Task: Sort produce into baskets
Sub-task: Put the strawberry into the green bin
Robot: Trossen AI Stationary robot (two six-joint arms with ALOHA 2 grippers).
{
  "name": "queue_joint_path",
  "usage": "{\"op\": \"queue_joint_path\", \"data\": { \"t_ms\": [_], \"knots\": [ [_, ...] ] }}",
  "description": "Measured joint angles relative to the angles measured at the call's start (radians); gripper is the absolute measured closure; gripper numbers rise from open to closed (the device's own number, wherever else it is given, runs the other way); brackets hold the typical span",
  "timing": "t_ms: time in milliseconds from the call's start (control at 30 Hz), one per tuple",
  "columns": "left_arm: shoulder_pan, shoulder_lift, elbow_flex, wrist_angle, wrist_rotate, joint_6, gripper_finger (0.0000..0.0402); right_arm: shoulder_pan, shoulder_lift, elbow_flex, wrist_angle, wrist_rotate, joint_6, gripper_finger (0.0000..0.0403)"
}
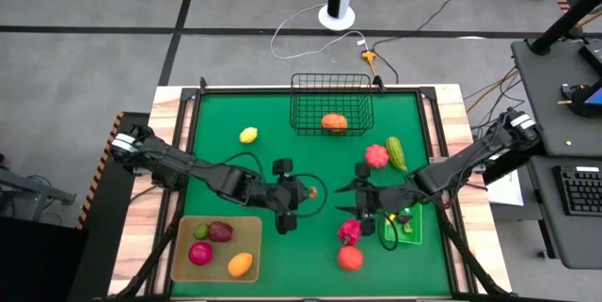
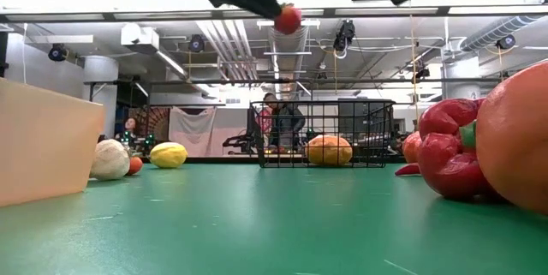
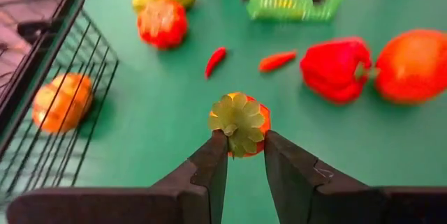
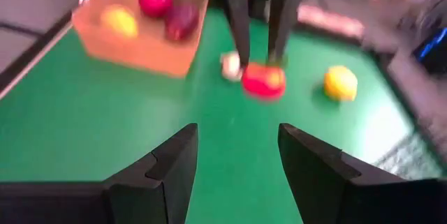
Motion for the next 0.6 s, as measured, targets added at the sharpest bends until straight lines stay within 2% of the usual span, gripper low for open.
{"op": "queue_joint_path", "data": {
  "t_ms": [167,300,600],
  "knots": [
    [0.000,0.000,-0.044,0.130,0.049,-0.001,0.0325,0.014,0.038,-0.036,0.188,0.095,-0.192,0.0211],
    [0.000,-0.002,-0.078,0.267,0.073,-0.031,0.0325,0.023,0.075,-0.036,0.262,0.147,-0.314,0.0211],
    [0.010,-0.003,-0.105,0.350,0.085,-0.119,0.0325,0.034,0.124,-0.010,0.279,0.147,-0.376,0.0211]
  ]
}}
